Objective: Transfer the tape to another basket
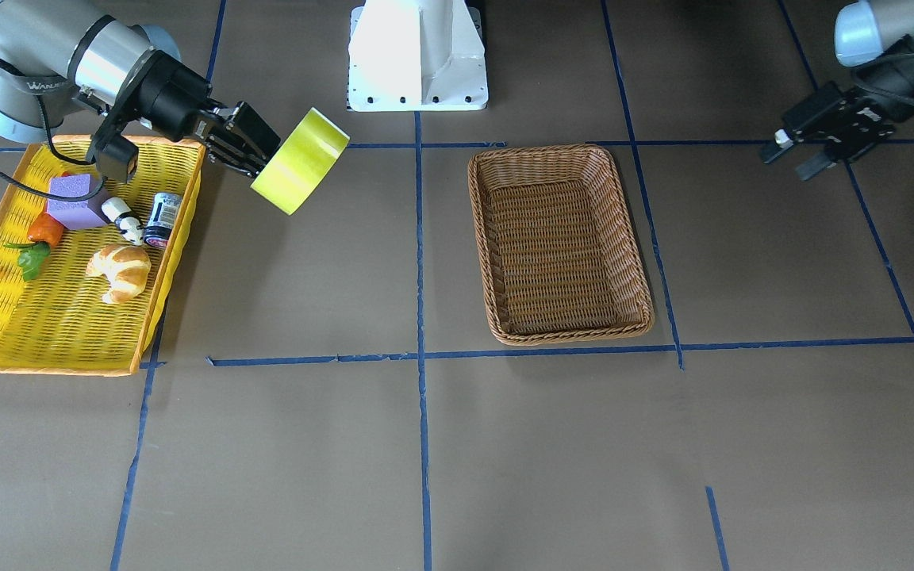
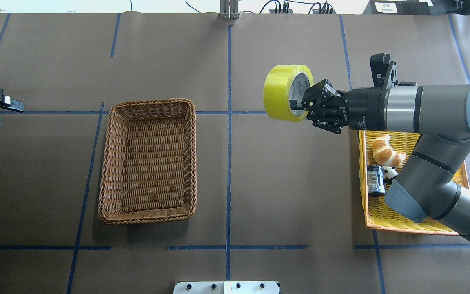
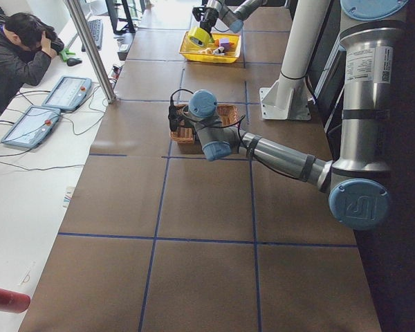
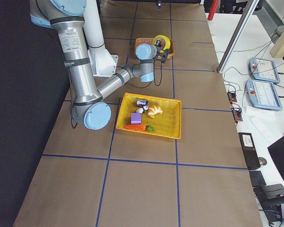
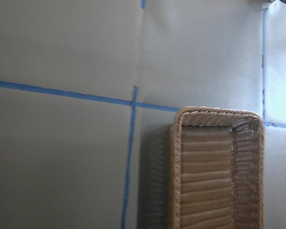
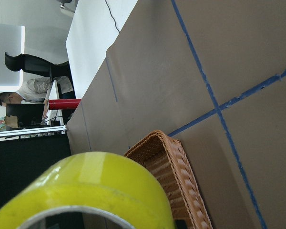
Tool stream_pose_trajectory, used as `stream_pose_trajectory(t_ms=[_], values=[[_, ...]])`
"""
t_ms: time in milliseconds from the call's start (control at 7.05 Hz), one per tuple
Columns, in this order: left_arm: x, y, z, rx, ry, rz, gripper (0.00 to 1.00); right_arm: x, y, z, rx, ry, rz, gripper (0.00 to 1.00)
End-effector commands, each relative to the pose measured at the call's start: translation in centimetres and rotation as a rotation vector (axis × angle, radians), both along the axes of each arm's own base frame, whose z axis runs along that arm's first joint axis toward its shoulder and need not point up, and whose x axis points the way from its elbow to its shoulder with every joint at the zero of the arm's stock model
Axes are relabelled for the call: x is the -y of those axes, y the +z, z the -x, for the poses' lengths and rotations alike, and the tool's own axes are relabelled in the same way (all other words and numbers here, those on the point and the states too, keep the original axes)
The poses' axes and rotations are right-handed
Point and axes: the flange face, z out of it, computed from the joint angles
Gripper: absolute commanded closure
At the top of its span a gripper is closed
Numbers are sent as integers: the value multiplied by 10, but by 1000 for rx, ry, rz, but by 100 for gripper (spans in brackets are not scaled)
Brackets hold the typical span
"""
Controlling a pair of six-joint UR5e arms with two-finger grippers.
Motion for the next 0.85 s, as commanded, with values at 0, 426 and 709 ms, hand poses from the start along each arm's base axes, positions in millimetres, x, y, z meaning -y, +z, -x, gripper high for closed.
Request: stream_pose_trajectory(t_ms=[0, 426, 709], values=[[-11, -27, -17, -140, -7, 59, 0, -26, -2, 16, 79, -59, -51, 99], [-45, -69, -50, -433, 19, 150, 0, -76, -14, 48, 210, -121, -112, 99], [-70, -94, -98, -595, 53, 163, 0, -101, -18, 56, 277, -175, -147, 99]])
